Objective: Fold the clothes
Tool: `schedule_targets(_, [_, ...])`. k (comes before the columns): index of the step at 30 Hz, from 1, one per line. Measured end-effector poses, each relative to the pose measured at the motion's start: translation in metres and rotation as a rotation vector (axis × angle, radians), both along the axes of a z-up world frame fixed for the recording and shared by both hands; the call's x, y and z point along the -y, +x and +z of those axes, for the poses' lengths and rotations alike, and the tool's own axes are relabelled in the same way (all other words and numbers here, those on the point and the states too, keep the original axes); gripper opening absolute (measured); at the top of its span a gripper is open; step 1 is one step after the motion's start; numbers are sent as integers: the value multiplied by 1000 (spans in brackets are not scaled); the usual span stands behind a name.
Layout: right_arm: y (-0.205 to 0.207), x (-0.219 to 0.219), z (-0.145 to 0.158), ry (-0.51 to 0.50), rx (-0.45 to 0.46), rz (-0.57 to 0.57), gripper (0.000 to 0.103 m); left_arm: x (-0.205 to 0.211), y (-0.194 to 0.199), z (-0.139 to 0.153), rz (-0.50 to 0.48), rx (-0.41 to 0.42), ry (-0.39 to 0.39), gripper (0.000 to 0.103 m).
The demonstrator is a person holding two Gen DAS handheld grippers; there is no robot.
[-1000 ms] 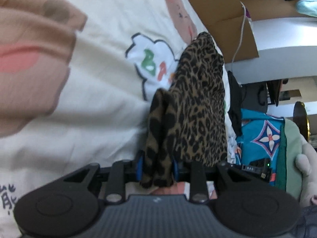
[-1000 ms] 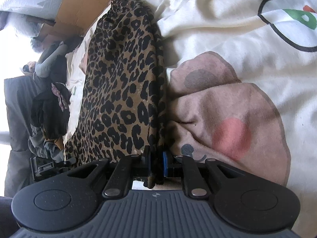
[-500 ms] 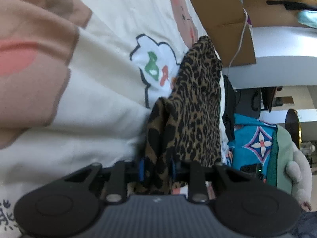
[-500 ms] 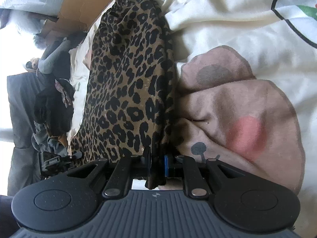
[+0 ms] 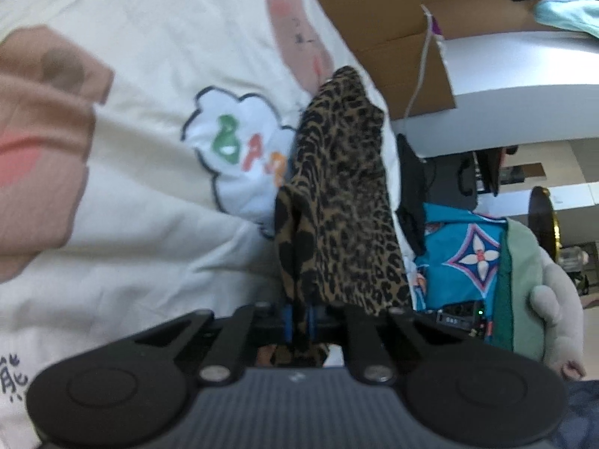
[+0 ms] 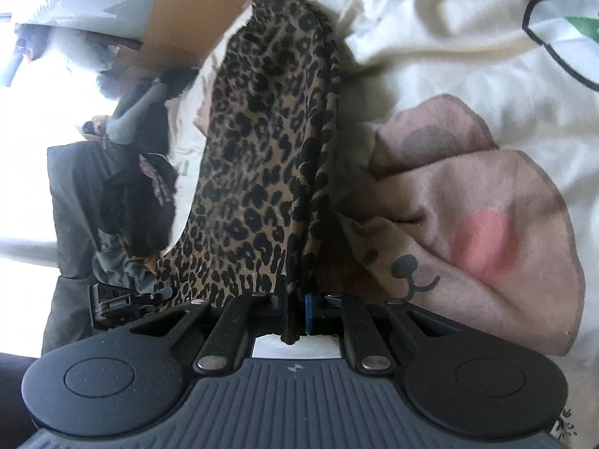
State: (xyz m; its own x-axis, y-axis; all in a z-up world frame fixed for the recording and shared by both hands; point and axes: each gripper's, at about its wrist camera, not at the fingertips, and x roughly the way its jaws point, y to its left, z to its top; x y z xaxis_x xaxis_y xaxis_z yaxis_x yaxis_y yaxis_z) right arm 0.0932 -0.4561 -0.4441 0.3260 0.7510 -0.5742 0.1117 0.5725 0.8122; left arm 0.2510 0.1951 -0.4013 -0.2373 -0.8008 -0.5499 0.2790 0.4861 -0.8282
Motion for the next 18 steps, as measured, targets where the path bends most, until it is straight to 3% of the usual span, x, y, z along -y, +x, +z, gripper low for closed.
schedule_targets(7, [-4,5,21,57,29,40,5,-7,-8,29,9,-6,-31,7])
schedule_targets(18, [-31,13,46,95,23,120,5,-34,-38,55,38,-56,-19,7])
